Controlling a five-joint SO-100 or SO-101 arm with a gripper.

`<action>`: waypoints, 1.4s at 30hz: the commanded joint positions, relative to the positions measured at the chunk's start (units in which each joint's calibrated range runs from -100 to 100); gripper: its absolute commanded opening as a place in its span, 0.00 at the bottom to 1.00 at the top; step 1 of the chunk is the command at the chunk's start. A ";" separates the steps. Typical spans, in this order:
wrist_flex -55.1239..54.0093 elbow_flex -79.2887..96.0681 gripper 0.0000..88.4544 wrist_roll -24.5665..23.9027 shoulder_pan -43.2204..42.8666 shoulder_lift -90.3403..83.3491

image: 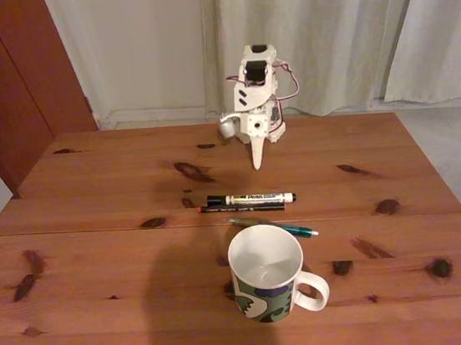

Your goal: Clean up the desk and place the pens and markers into the cup

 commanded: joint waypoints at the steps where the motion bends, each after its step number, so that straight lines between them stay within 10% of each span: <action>1: -0.88 -14.97 0.01 -0.12 -0.45 15.01; 16: -11.81 -50.76 0.01 -2.74 -4.95 63.75; 42: -17.06 -48.87 0.15 -2.94 -5.03 70.79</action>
